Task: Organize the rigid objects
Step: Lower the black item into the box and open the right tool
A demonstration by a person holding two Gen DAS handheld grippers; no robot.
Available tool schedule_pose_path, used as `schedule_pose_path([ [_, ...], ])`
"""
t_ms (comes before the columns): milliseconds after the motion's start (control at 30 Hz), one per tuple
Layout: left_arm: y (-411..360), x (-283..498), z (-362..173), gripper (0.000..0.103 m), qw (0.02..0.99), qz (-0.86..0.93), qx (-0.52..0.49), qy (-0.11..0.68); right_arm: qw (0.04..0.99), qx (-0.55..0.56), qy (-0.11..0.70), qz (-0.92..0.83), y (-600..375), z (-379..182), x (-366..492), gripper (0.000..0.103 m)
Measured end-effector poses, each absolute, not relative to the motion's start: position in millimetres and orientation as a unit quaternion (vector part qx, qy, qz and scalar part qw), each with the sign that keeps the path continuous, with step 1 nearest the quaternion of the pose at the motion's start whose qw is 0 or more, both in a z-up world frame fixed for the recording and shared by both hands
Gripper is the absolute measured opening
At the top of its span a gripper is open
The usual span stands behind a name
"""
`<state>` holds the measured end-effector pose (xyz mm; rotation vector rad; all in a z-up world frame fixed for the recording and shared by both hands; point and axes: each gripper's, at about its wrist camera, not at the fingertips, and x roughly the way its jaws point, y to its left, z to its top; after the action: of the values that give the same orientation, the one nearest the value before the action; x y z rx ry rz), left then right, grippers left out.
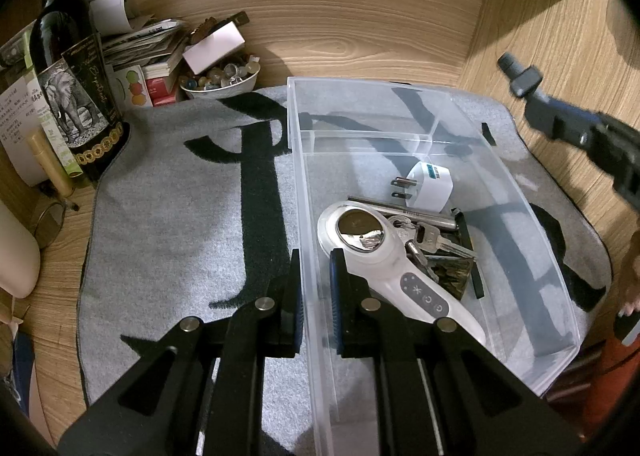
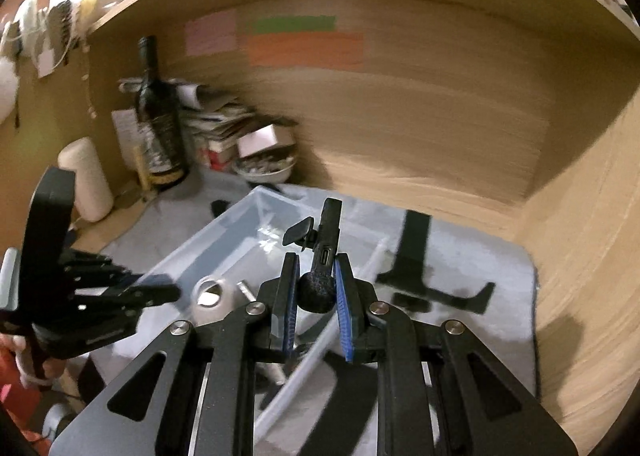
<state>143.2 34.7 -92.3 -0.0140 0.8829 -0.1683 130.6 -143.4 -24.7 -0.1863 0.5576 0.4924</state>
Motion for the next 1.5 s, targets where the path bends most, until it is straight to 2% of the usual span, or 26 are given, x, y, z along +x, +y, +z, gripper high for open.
schedule_pose_path([
  [567, 34.5, 143.2, -92.3, 0.010, 0.901, -0.081, -0.007, 0.427, 0.877, -0.137, 0.357, 0.292, -100.2, -80.7, 136.3, 0.017],
  [800, 34.6, 143.3, -92.3, 0.010, 0.901, -0.081, -0.007, 0.427, 0.883, -0.135, 0.345, 0.288, -103.1, -73.5, 132.9, 0.024],
  [1267, 34.5, 143.3, -92.4, 0.010, 0.901, -0.081, -0.007, 0.427, 0.935, -0.057, 0.276, 0.214, -161.4, -21.0, 146.8, 0.047],
  [1500, 34.6, 143.3, -92.4, 0.010, 0.901, -0.081, -0.008, 0.427, 0.946, -0.027, 0.284, 0.158, -194.6, -21.5, 177.6, 0.050],
])
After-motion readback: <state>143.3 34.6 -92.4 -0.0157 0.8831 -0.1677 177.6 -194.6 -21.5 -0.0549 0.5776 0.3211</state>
